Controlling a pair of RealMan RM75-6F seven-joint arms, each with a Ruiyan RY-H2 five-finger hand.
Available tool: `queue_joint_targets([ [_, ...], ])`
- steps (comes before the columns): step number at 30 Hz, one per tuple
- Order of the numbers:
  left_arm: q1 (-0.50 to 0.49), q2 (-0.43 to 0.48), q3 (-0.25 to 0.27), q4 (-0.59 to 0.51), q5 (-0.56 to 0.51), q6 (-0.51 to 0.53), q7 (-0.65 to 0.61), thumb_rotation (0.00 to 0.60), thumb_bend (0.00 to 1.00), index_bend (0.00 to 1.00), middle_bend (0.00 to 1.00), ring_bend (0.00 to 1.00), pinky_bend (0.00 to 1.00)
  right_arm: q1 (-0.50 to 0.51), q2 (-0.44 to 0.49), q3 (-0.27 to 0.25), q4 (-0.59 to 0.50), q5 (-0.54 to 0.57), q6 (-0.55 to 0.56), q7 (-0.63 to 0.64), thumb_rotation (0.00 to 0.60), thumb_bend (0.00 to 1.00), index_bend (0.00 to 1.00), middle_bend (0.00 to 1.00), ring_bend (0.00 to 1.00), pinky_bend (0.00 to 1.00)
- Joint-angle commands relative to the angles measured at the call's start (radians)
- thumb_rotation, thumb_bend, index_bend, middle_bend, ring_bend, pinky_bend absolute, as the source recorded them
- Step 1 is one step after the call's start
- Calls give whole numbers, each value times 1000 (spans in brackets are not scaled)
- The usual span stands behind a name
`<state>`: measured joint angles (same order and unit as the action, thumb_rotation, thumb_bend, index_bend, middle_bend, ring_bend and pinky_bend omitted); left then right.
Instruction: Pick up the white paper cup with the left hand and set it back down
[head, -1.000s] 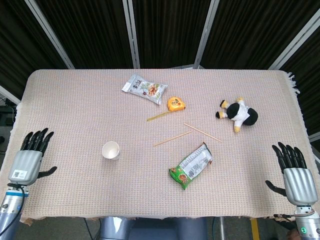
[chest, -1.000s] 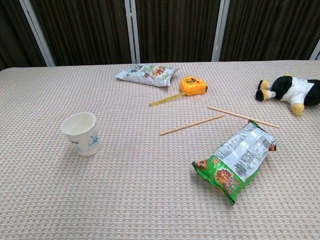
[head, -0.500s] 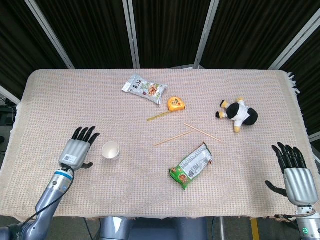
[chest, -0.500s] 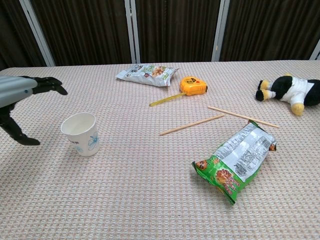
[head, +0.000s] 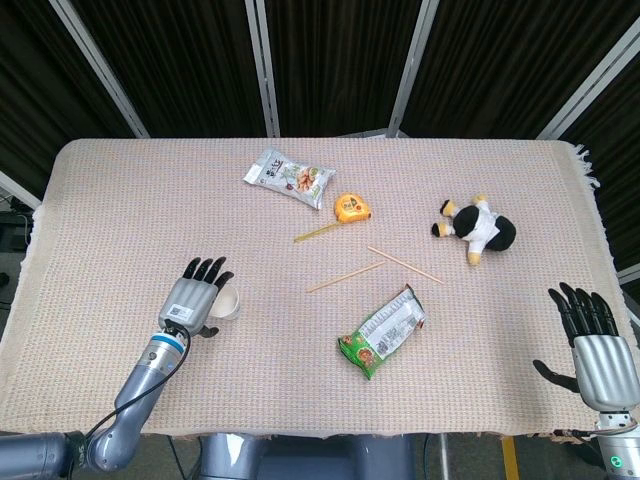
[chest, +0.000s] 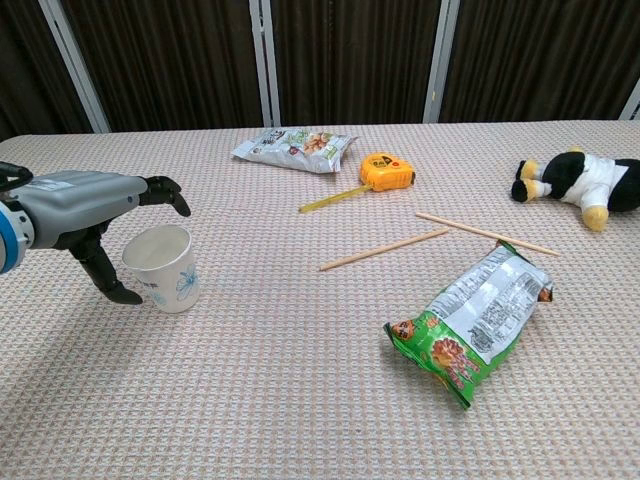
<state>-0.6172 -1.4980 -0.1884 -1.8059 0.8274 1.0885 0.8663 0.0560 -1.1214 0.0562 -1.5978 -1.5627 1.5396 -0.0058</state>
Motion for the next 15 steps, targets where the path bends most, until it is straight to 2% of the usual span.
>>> queue_joint_targets([
  [1,-32,-21,-4,16,-43,5,14,600,64,187,0,0,0,0,2,1,1,2,-1,8,600,18,0,0,0,0],
  [6,-67,-58,-13,59,-89,23,11,600,191,287,0,0,0,1,5,4,4,9,-4,19,600,18,0,0,0,0],
  [11,-59,-56,-32,41,-98,18,-93,600,201,365,0,0,0,1,7,6,4,14,-5,25,600,18,0,0,0,0],
  [15,-41,-44,-55,21,-59,2,-227,600,202,379,0,0,0,0,7,4,2,10,-4,23,600,18,0,0,0,0],
])
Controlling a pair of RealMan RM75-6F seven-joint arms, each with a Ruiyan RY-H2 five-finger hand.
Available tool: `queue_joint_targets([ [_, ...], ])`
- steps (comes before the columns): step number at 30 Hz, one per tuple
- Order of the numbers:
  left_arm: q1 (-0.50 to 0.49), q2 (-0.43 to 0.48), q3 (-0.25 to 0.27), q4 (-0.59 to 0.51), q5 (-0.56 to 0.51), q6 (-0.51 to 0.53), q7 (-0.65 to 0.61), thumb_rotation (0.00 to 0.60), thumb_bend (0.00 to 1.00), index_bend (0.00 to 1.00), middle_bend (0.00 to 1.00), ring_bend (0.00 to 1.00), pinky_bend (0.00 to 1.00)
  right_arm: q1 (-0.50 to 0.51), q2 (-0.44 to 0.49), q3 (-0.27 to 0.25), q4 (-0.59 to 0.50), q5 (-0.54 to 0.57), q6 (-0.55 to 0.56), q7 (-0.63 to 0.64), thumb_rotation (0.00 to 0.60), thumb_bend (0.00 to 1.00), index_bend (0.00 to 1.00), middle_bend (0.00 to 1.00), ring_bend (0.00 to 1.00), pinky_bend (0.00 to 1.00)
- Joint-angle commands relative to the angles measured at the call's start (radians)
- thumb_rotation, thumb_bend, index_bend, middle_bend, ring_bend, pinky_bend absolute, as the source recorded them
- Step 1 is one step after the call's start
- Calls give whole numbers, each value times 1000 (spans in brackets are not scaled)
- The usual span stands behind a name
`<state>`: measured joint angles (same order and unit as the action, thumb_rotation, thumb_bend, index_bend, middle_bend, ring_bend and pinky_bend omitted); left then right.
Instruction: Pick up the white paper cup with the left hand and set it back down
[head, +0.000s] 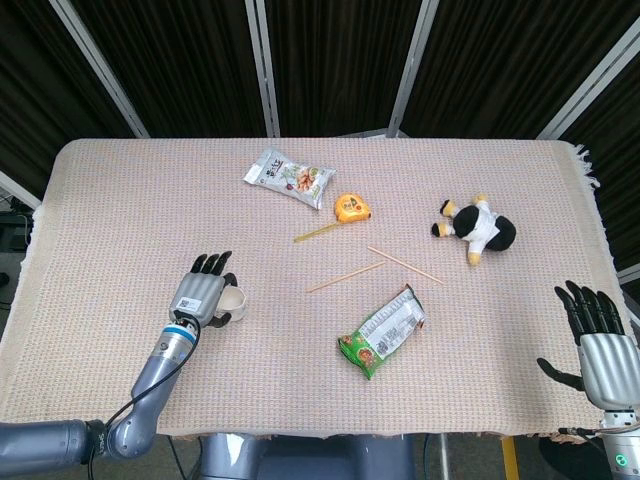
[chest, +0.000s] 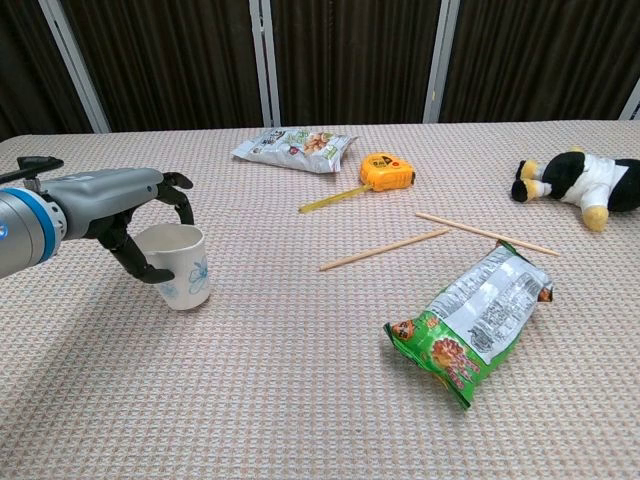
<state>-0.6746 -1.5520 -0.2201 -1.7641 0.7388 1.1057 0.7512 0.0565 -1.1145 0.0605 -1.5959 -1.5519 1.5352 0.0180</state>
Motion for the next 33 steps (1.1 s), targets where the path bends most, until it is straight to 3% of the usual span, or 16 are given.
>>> queue_joint_targets([
  [1,25,10,-29,-24,51,-19,-161,600,201,379,0,0,0,-1,-1,-1,0,-2,2,-1,600,18,0,0,0,0],
  [7,65,3,-36,4,150,-46,-378,600,201,379,0,0,0,-2,-1,-1,-2,-1,3,-5,600,18,0,0,0,0],
  [17,87,19,28,135,135,-143,-491,600,202,358,0,0,0,0,0,-2,-5,0,-3,-5,600,18,0,0,0,0],
  [19,89,39,51,168,147,-153,-482,600,198,307,0,0,0,0,0,-6,-7,-5,-5,-9,600,18,0,0,0,0],
  [23,86,74,61,155,158,-164,-482,600,126,64,0,0,0,0,-1,-9,-12,-8,-5,-14,600,18,0,0,0,0],
  [29,59,97,62,114,125,-149,-410,600,121,53,0,0,0,-2,-1,-8,-13,-11,2,-11,600,18,0,0,0,0],
  [33,23,71,75,101,107,-94,-284,600,122,110,0,0,0,-2,1,-8,-12,-10,0,-6,600,19,0,0,0,0],
])
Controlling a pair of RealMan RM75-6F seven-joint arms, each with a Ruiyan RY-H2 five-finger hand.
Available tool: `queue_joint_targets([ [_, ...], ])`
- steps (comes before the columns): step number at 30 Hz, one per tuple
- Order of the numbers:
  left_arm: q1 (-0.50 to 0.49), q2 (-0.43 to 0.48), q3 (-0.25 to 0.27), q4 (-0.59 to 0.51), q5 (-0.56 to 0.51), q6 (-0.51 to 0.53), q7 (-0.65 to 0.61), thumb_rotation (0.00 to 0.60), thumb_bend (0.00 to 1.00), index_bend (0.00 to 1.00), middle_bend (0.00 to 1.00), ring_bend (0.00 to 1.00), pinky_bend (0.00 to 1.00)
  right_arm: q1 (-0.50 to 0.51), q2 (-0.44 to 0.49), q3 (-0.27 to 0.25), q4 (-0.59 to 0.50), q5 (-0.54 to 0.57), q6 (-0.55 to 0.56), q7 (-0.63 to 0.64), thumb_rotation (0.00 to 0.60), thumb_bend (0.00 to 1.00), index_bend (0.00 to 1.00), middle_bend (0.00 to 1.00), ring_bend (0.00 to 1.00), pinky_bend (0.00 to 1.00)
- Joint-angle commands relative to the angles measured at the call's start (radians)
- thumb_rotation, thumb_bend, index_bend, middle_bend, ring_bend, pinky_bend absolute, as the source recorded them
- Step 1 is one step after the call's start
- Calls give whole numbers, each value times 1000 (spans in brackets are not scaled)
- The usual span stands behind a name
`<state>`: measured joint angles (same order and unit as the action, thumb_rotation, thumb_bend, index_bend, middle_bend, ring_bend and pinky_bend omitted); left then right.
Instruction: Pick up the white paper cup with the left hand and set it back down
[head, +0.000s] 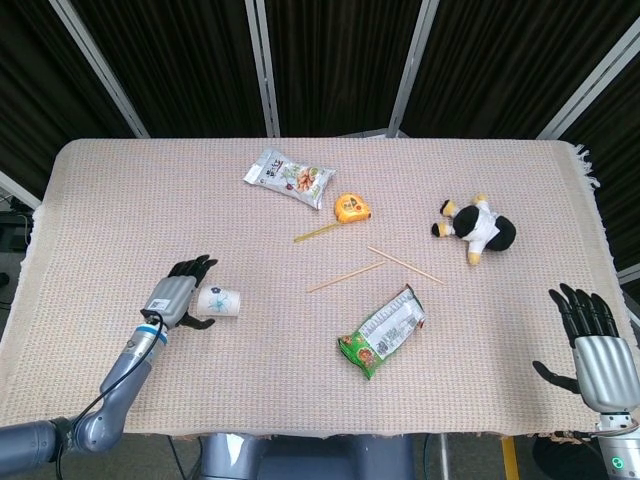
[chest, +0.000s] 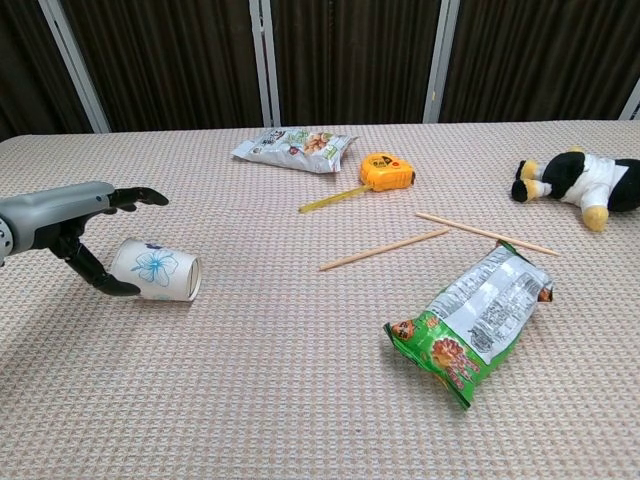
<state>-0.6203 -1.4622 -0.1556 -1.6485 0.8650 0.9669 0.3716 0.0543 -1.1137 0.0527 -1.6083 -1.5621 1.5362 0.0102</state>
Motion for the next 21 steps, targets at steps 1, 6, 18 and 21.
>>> queue_joint_targets([
  [1,-42,-30,14,-16,-27,61,135,600,121,123,0,0,0,1,2,0,0,0,-1,3,600,19,0,0,0,0],
  [6,-92,-86,26,-17,-115,135,330,600,121,192,0,0,0,-1,5,1,1,0,2,12,600,17,0,0,0,0],
  [18,-135,-221,32,66,-175,263,504,600,123,425,0,0,0,-2,12,2,4,0,5,36,600,17,0,0,0,0],
  [21,-128,-235,31,76,-149,268,477,600,125,440,0,0,0,-3,9,5,4,4,8,35,600,18,0,0,0,0],
])
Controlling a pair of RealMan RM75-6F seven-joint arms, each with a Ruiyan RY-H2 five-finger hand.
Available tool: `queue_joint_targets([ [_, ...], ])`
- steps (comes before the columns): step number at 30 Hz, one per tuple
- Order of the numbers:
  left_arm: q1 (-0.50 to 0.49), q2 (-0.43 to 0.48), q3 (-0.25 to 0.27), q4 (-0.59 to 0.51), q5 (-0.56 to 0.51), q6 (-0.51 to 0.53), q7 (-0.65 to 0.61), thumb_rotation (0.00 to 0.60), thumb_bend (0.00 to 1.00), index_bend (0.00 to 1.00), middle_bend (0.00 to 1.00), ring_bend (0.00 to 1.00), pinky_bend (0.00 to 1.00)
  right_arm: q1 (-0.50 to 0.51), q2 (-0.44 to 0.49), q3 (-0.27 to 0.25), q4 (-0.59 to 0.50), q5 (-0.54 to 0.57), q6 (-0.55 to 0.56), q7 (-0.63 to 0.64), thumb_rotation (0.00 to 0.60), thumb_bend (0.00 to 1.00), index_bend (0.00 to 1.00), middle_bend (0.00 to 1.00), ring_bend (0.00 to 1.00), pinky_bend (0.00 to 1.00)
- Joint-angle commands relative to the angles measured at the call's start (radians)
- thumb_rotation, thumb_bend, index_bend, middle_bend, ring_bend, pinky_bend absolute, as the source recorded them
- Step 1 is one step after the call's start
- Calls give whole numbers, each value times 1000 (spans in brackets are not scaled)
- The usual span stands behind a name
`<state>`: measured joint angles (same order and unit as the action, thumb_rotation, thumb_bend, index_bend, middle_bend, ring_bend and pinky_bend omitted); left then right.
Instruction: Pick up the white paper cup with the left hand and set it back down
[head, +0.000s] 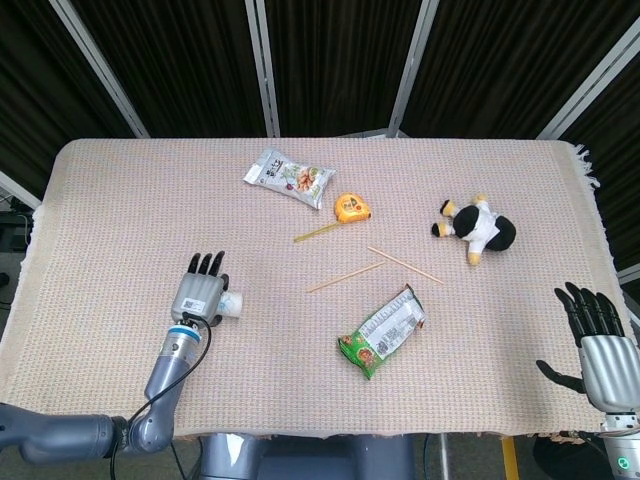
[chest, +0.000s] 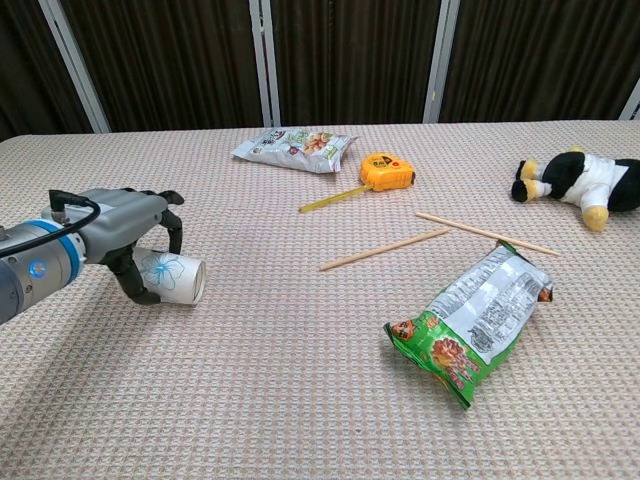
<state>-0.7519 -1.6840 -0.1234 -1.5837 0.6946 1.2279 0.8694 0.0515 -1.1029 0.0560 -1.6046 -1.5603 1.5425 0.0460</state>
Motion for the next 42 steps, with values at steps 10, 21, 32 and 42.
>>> queue_joint_targets([
  [10,100,-19,-55,8,261,-18,-499,600,124,431,0,0,0,0,-5,-1,-3,0,-1,-14,600,18,0,0,0,0],
  [21,176,-107,-16,198,415,-127,-936,600,127,401,0,0,0,-2,-6,0,-6,4,0,-21,600,18,0,0,0,0],
  [32,221,-58,15,245,463,-153,-980,600,125,237,0,0,0,-2,4,4,-6,8,0,17,600,19,0,0,0,0],
  [42,259,47,43,207,508,-162,-1010,600,125,0,0,0,0,-4,4,3,-13,11,-2,13,600,18,0,0,0,0],
])
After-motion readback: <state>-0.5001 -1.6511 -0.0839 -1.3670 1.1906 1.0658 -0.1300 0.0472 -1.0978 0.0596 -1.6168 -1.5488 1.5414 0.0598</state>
